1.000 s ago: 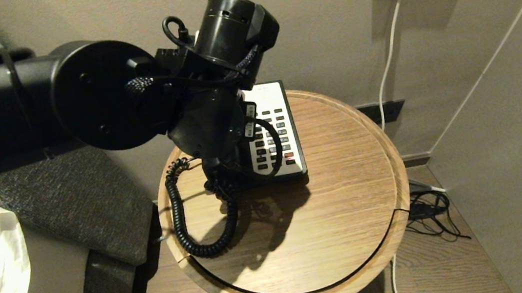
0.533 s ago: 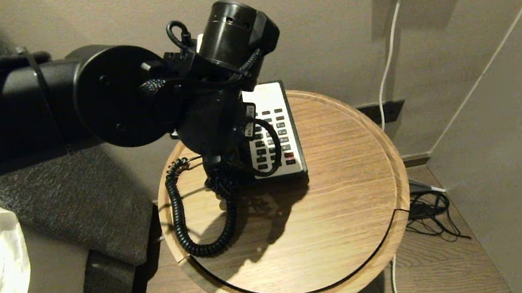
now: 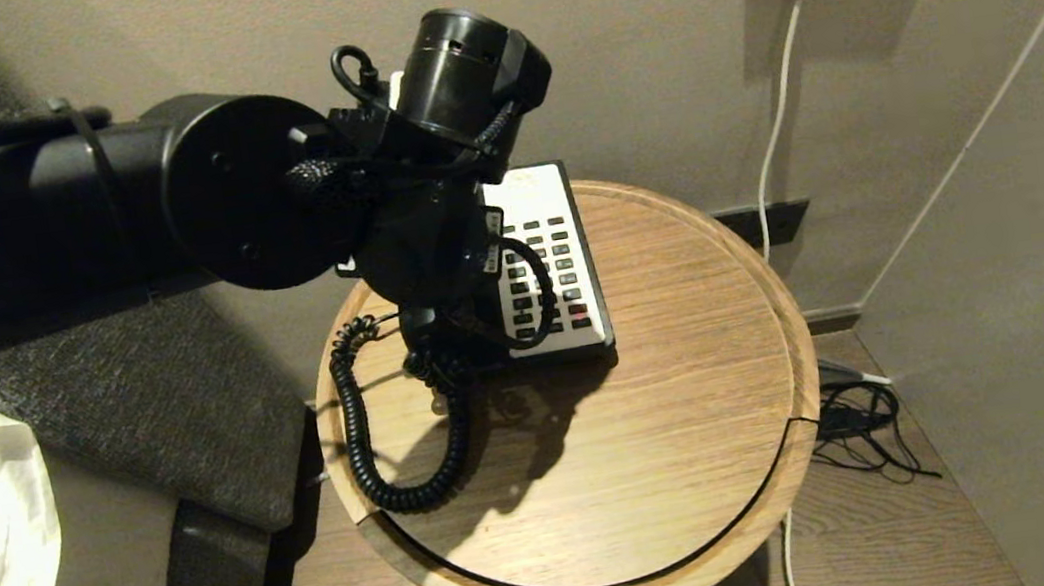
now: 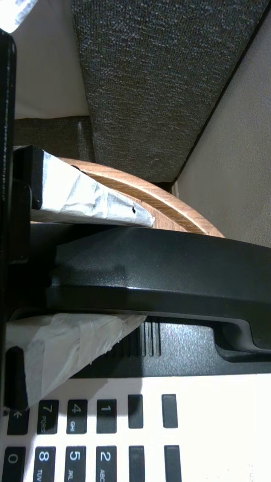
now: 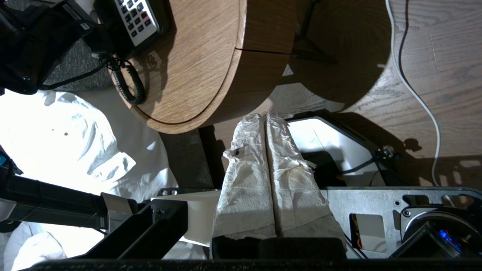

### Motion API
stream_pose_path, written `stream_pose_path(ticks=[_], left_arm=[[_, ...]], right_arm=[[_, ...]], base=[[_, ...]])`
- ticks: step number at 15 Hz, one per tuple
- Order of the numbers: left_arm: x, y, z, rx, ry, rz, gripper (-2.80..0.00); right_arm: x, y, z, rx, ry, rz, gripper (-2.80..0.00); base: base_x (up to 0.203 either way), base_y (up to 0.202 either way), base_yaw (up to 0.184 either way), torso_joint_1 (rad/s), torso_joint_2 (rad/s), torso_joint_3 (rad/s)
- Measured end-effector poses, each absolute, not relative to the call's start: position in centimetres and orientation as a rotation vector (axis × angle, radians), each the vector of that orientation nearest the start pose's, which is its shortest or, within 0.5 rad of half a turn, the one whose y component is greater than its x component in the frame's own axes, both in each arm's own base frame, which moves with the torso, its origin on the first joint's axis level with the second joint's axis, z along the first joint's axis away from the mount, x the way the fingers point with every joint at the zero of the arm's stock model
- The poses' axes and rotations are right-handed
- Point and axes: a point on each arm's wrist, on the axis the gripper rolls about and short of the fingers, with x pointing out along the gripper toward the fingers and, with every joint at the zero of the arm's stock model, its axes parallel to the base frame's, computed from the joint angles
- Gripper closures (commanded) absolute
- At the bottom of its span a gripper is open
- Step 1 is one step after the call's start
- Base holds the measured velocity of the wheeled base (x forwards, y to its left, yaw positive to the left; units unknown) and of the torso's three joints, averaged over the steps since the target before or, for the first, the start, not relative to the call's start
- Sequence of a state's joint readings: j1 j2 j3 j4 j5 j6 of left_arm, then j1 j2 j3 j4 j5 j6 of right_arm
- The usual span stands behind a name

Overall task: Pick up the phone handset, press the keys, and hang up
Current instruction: Put the handset back

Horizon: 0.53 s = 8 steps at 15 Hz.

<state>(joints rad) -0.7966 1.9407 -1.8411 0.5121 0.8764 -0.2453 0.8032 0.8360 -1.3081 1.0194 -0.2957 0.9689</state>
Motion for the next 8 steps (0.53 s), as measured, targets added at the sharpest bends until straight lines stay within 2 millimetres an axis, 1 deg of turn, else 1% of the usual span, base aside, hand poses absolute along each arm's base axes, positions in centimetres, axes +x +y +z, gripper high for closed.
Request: stream_pose_path(ticks=[8], left_arm=[[27.05,-25.81,27.47,0.229,0.410,0.113,0.00]], right_arm=[[0.92,0.01,31.47,0.640,0.661,0.220,0.00]], base=[[0.000,0.000,0.000,0.000,0.00,0.000]])
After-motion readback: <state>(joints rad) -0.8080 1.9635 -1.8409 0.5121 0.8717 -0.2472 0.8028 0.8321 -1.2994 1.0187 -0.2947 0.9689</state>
